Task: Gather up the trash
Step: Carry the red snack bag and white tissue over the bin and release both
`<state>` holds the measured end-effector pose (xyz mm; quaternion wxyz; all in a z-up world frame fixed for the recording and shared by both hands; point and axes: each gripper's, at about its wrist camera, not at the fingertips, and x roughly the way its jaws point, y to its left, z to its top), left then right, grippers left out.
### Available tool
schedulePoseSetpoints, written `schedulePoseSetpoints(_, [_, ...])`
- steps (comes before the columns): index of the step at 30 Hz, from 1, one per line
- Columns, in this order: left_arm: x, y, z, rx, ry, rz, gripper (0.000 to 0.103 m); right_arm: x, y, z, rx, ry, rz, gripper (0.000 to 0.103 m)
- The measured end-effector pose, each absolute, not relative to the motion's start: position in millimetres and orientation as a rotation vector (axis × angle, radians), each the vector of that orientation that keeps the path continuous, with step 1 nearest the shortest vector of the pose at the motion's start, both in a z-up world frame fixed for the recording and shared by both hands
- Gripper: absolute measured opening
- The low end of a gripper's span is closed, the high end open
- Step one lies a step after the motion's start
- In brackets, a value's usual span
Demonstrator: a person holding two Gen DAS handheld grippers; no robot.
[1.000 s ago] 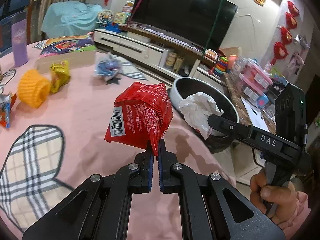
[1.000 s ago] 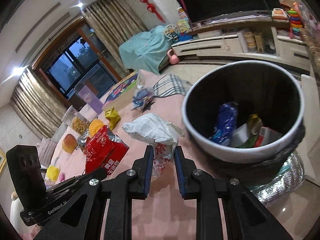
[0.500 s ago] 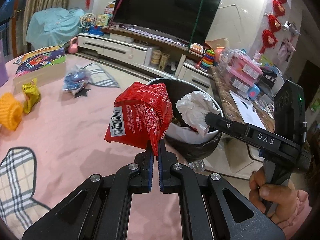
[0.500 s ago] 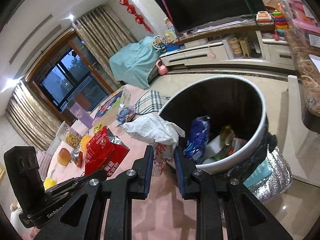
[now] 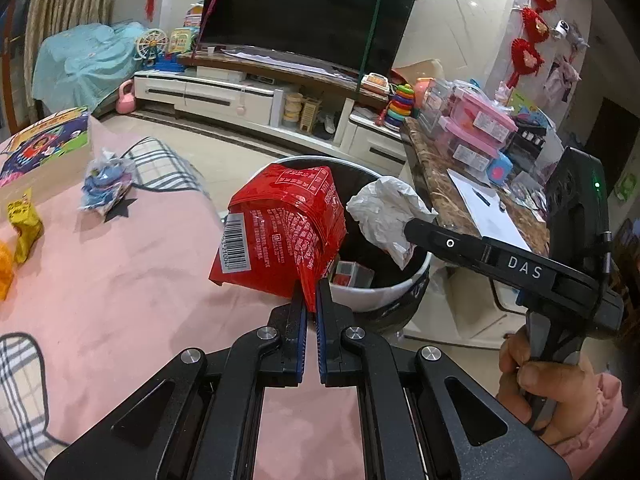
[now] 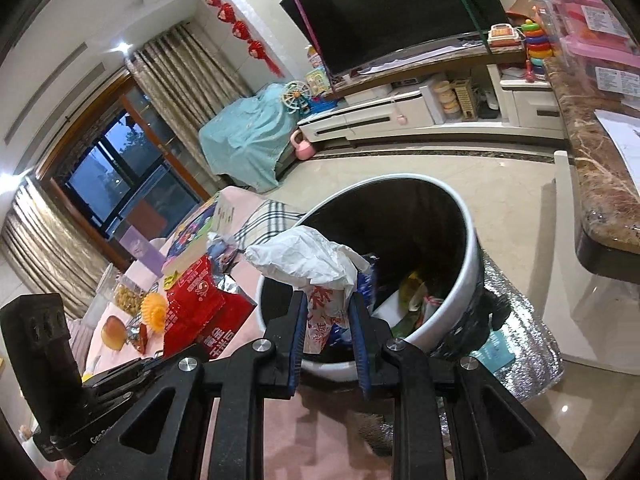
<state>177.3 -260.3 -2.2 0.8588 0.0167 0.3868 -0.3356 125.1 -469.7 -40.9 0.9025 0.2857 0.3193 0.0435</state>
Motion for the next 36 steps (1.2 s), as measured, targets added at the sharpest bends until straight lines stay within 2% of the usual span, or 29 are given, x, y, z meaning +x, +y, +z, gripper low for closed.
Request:
schedulePoseSetpoints(29, [204, -301, -8, 0.086, 0.854, -0.716, 0.004, 148, -495, -48, 0.614, 0.692, 0.036, 0.022])
schedulePoseSetpoints(36, [207, -301, -9, 0.081, 0.867, -0.708, 0.008, 151, -503, -54, 0.648, 0.709, 0.021, 0.028])
